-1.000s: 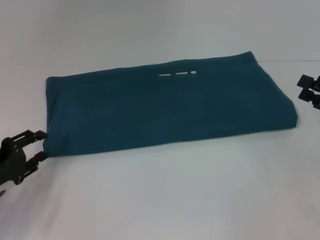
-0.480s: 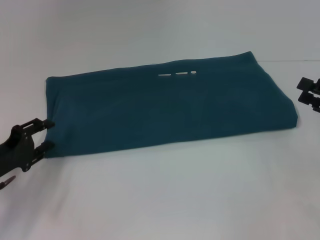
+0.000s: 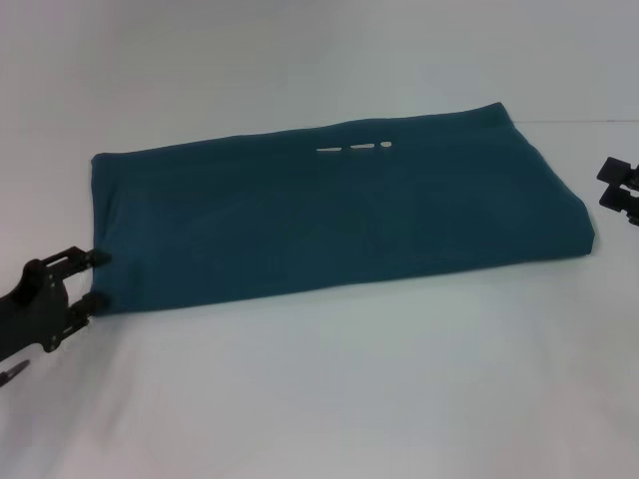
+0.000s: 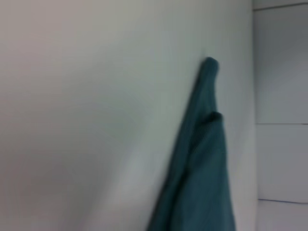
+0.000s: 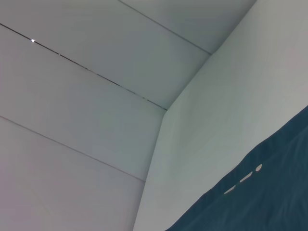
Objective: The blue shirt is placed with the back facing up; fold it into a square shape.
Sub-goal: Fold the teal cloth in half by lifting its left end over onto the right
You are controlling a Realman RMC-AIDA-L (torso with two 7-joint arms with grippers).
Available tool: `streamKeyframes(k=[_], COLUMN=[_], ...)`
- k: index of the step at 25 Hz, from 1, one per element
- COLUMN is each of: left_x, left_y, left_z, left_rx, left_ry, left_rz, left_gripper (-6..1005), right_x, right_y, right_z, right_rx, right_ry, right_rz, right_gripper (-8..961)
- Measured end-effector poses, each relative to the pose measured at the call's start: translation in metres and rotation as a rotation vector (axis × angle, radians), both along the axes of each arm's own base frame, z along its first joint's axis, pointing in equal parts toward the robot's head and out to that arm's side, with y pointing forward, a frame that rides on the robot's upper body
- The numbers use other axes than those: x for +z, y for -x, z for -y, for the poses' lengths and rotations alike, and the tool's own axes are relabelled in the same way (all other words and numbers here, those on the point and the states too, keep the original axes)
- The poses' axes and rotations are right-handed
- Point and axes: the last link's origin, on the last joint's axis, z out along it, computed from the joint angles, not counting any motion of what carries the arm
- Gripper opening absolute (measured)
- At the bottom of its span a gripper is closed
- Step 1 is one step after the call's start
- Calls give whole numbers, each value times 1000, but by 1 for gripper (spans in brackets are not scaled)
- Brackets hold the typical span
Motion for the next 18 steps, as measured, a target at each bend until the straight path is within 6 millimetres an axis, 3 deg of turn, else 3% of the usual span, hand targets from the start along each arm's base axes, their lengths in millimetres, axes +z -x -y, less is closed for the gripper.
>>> streamKeyframes(k=[10,18], left_x=[6,3], left_y=[9,12], left_z=[20,18], left_rx=[19,46], left_ry=[4,-2], left_rz=[27,20], left_gripper=[594,593], right_x=[1,1], right_y=[0,-1], right_z=[0,0], right_rx=[0,-3], right_ry=[-1,-3], right_rz=[0,1], right_gripper=[627,627])
